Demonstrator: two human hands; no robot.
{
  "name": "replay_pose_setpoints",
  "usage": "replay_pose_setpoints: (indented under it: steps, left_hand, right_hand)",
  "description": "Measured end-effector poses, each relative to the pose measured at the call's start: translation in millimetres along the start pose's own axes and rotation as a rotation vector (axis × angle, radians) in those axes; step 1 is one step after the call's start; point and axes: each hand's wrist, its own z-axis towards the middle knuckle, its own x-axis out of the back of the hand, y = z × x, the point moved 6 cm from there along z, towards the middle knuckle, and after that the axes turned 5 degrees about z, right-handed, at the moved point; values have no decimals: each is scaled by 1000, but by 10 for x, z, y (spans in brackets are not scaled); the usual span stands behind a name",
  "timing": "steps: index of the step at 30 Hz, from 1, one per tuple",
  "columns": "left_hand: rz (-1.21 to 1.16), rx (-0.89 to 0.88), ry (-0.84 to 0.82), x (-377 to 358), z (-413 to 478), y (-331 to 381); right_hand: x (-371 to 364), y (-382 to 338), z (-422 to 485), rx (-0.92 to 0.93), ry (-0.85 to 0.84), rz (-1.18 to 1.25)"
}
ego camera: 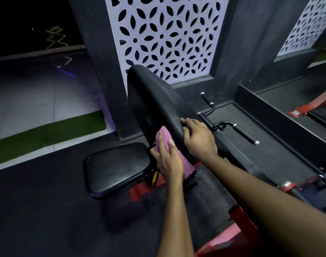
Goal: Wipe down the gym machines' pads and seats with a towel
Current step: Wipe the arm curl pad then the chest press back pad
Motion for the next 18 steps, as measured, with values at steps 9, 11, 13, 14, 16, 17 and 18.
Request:
replay_pose_setpoints:
  steps: [9, 11, 13, 14, 16, 17, 18]
  left_hand:
    - [101, 121, 17, -48, 674, 71]
    - [75, 79, 17, -29, 499, 78]
    - [44, -23, 11, -9, 176, 78]
    - [27, -69, 11, 10, 18, 72]
    - [-8, -95, 23, -1, -79, 26]
    - [-10, -77, 29, -24, -16, -4]
    - [-12, -41, 28, -49, 92, -55]
  right_hand:
    - [42, -3, 2, -11, 25, 12]
    - [42, -13, -5, -12, 29, 7]
    - [34, -23, -11, -18, 28, -9]
    - [29, -31, -18, -19, 27, -22]
    - [30, -47, -24, -23, 27, -41]
    - [36, -55, -29, -24, 30, -45]
    - [30, -57, -30, -24, 31, -50]
